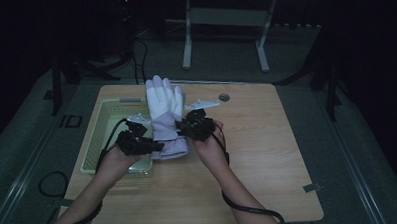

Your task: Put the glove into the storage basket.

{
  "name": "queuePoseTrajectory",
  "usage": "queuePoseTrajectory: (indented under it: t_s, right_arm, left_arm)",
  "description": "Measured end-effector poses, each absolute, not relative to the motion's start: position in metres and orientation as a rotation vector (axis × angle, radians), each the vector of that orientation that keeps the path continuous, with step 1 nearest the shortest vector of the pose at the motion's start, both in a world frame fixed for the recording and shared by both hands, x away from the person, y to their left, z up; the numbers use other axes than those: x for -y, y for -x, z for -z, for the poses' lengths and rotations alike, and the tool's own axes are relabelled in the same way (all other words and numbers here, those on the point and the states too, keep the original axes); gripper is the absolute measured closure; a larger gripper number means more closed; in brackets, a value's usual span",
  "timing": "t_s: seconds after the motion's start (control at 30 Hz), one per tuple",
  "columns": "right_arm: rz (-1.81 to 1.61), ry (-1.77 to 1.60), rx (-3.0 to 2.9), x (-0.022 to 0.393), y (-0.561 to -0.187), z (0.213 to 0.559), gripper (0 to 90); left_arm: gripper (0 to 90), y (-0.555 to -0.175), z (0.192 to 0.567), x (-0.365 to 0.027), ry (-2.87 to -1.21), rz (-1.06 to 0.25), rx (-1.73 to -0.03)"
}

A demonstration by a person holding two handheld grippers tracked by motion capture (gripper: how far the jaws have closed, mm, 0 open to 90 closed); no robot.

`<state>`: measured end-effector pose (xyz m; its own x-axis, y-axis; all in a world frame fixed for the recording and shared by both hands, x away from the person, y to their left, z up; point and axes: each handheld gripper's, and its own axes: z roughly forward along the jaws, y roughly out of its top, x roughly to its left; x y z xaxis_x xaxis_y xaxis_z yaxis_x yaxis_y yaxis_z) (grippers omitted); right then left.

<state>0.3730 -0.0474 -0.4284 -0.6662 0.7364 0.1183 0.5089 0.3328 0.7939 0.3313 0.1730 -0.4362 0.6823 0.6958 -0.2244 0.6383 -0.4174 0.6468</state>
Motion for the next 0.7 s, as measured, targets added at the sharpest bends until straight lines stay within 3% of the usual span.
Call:
queuePoseTrajectory:
  t_s: [0.37,0.7]
  right_arm:
    - [-1.291,-1.088,-2.387,-0.019,-0.38,0.426,79.1]
    - [-1.304,-1.085,-2.45,-0.071,-0.377,0.446,79.2]
  left_arm:
    - [74.9,-0.332,0.428,-0.241,-2.191,-0.102,-1.062]
    - [74.8,-0.328,0.441,-0.291,-2.275,-0.091,-1.057]
